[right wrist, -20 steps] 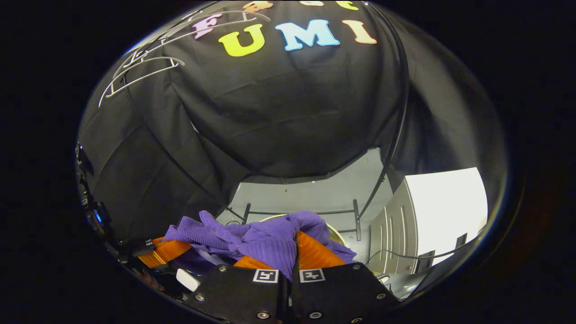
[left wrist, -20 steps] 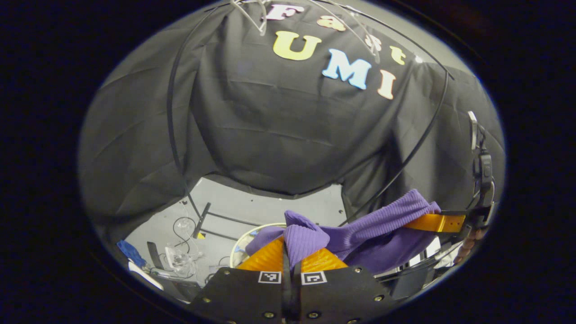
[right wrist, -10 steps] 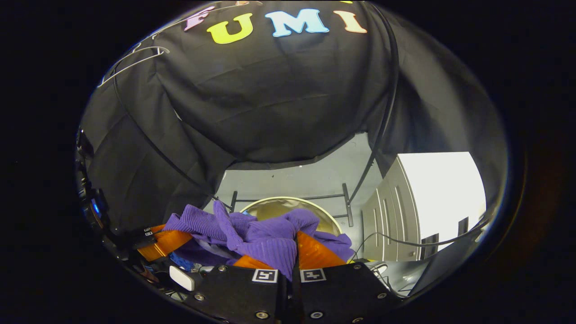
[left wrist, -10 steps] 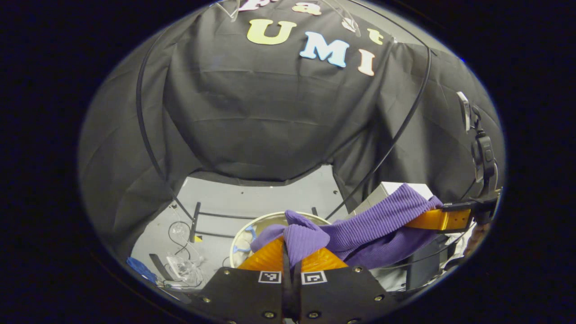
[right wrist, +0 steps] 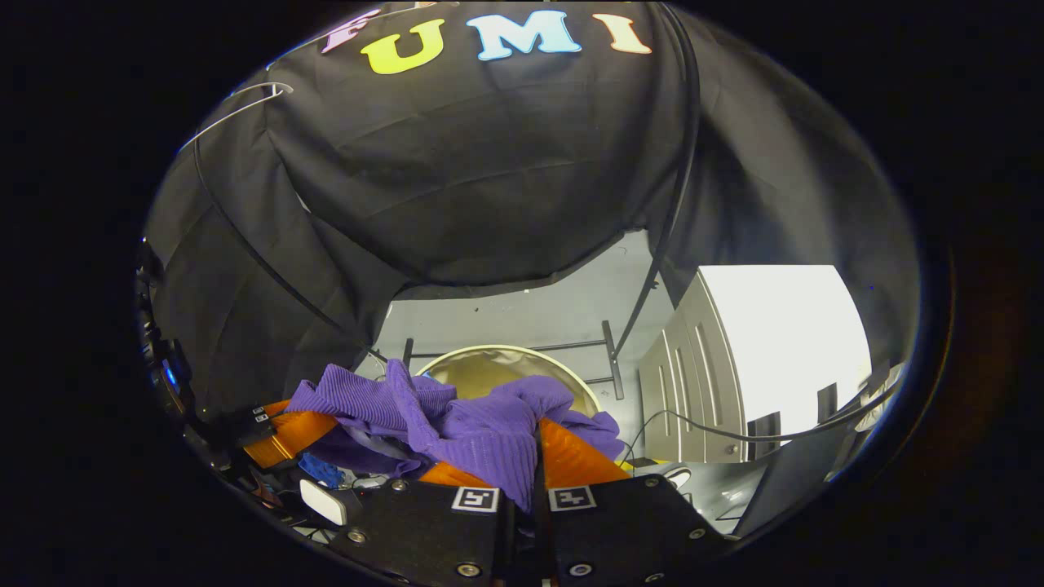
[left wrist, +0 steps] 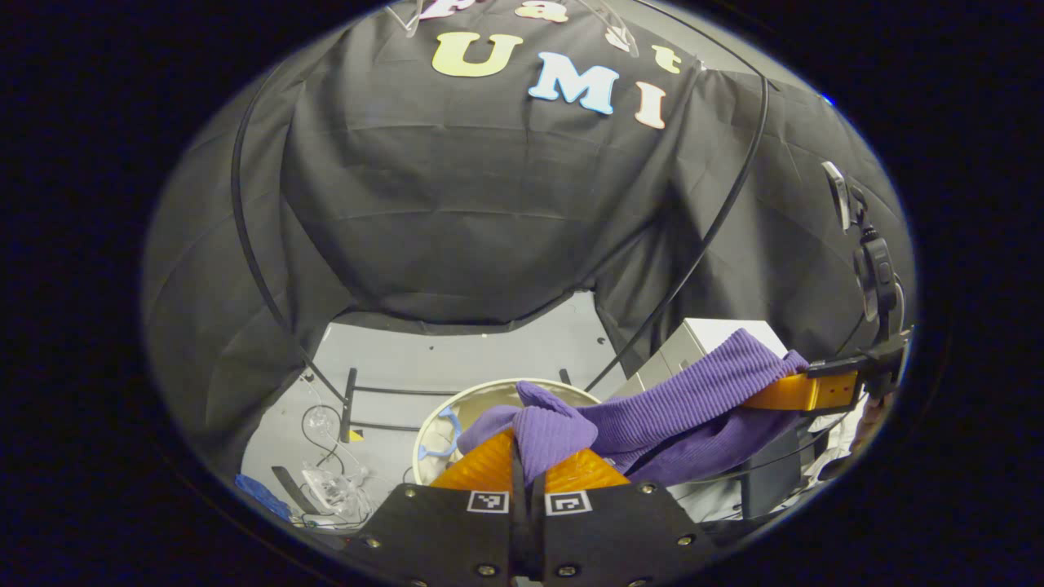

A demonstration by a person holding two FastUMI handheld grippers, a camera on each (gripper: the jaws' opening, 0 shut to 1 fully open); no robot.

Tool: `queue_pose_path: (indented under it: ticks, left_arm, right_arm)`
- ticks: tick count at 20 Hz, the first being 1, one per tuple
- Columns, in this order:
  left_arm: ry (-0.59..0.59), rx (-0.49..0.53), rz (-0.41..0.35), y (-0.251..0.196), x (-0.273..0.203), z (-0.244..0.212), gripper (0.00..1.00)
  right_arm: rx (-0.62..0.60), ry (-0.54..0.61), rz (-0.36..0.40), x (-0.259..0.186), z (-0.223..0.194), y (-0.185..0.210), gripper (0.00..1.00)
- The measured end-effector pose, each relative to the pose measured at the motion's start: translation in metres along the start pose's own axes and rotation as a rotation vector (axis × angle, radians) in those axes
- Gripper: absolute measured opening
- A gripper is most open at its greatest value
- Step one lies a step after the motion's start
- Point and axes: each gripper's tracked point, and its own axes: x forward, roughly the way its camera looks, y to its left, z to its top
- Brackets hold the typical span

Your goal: Grasp the clothes on the hanger with both hands and then place them into the laundry hamper below.

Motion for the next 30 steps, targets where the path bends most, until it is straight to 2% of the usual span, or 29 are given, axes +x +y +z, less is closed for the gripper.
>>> queue_pose_path:
  ticks: [3,5,7,9,11,12,13,14,16,19,21,22,24,25,30]
  left_arm:
    - [0.000,0.023,0.045,0.004,0.002,-0.001,0.01]
    - [0.006,0.027,0.062,0.003,0.003,-0.005,0.02]
    - [0.007,0.009,0.064,-0.002,-0.002,-0.008,0.12]
    - [-0.008,-0.012,0.078,-0.007,-0.004,-0.005,0.17]
    - [-0.008,-0.024,0.093,-0.008,-0.018,-0.005,0.49]
    - [-0.009,-0.022,0.123,-0.005,-0.025,-0.005,0.65]
    - [-0.011,-0.018,0.156,-0.003,-0.028,-0.004,0.82]
    - [-0.015,-0.018,0.175,-0.004,-0.032,0.000,0.82]
    - [-0.026,-0.026,0.231,-0.009,-0.045,0.006,0.95]
    - [-0.095,-0.065,0.283,-0.032,-0.068,0.033,0.95]
    - [-0.142,-0.083,0.320,-0.047,-0.084,0.055,0.99]
    - [-0.173,-0.088,0.333,-0.055,-0.090,0.069,0.95]
    - [-0.256,-0.101,0.358,-0.075,-0.108,0.108,0.95]
    - [-0.305,-0.108,0.365,-0.085,-0.119,0.127,1.00]
    - [-0.552,-0.116,0.371,-0.136,-0.184,0.237,1.00]
  right_arm:
    - [-0.008,0.012,-0.002,-0.001,-0.002,-0.007,0.10]
    - [-0.013,0.020,-0.007,-0.003,-0.006,-0.013,0.16]
    - [-0.002,0.024,0.013,-0.008,-0.009,-0.014,0.24]
    - [0.016,0.016,0.041,-0.013,-0.007,-0.015,0.50]
    - [0.026,0.003,0.054,-0.021,-0.003,-0.021,0.77]
    - [0.030,-0.007,0.054,-0.025,0.001,-0.028,0.89]
    - [0.027,-0.018,0.056,-0.030,0.008,-0.035,0.94]
    - [0.021,-0.029,0.060,-0.034,0.015,-0.042,0.95]
    - [0.001,-0.066,0.063,-0.048,0.034,-0.063,0.95]
    - [-0.010,-0.167,0.041,-0.074,0.066,-0.107,0.96]
    - [0.000,-0.228,0.044,-0.092,0.084,-0.133,0.96]
    - [0.002,-0.258,0.038,-0.101,0.092,-0.150,0.96]
    - [0.002,-0.326,0.018,-0.121,0.111,-0.183,0.96]
    - [0.004,-0.364,0.009,-0.133,0.121,-0.198,0.95]
    - [0.001,-0.606,-0.022,-0.202,0.188,-0.262,0.96]
